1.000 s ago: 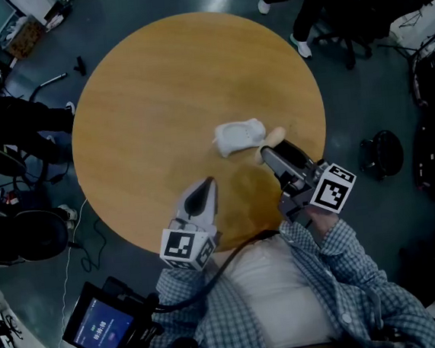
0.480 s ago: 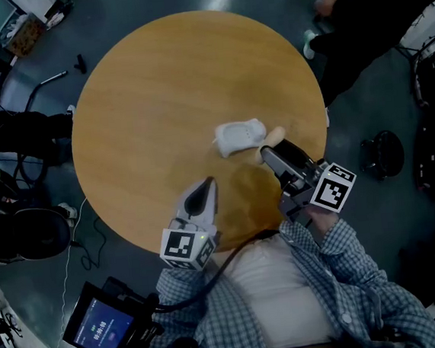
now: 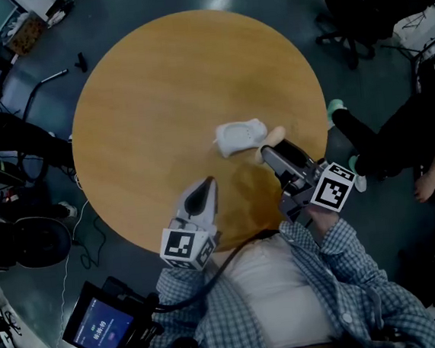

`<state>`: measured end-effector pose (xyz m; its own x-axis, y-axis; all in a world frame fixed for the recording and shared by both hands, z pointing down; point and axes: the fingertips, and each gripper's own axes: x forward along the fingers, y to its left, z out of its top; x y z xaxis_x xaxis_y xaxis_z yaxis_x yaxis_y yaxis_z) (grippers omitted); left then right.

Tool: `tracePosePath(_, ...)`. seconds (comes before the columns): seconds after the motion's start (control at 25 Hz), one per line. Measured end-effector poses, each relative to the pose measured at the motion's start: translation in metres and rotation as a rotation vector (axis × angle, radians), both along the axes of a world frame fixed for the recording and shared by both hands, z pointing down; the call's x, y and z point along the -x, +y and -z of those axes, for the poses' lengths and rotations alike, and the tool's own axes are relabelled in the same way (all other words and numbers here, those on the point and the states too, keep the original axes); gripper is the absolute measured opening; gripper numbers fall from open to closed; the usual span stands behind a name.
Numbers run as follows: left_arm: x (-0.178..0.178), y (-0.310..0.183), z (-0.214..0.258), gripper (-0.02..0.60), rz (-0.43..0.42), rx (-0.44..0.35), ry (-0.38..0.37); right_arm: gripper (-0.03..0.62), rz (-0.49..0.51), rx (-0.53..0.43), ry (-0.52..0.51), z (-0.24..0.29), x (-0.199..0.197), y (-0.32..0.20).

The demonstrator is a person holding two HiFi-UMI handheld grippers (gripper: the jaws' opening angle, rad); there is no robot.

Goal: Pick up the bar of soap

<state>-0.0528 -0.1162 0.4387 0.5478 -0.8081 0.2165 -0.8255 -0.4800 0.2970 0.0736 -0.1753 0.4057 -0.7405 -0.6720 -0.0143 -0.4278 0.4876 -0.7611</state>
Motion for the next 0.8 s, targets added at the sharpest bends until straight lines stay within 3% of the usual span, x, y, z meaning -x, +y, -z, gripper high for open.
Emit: tracePosePath(0.8,0.0007,-0.0004,-0.0006,-0.002,0.009,0.006,-0.007,0.261,0.006,0.017,-0.016,-0.0025,-0.0001,-0.0036)
